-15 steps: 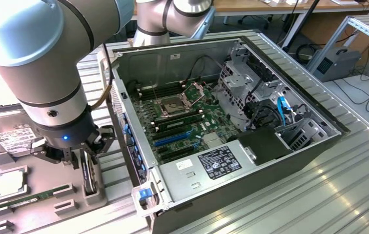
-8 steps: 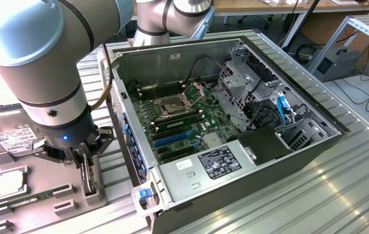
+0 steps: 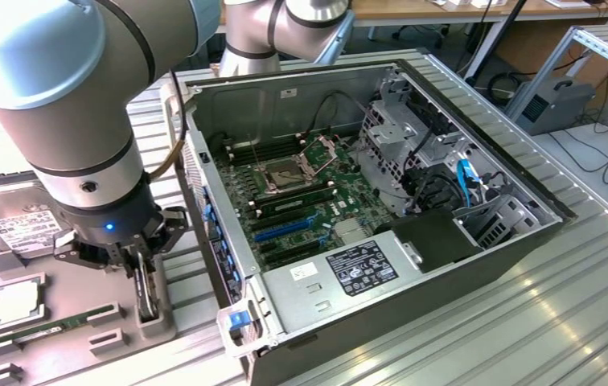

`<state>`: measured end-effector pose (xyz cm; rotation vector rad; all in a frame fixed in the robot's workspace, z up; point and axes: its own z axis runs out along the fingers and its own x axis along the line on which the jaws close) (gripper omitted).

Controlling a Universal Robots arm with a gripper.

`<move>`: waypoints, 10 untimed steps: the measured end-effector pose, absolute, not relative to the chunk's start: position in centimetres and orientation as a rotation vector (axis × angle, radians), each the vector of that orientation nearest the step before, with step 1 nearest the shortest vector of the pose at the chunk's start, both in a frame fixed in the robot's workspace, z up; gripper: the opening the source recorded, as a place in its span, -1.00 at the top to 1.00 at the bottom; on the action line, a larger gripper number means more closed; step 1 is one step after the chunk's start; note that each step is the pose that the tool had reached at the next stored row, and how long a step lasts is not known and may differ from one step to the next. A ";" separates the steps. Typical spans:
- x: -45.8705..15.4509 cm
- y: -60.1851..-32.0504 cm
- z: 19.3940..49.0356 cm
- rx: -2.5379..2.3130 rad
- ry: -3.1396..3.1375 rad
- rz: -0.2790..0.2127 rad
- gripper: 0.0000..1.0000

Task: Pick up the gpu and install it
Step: 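Pick up the gpu and move the gpu toward the slot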

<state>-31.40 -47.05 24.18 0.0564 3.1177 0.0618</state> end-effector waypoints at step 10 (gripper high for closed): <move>-31.4 -47.1 27.8 0.057 3.118 0.067 0.47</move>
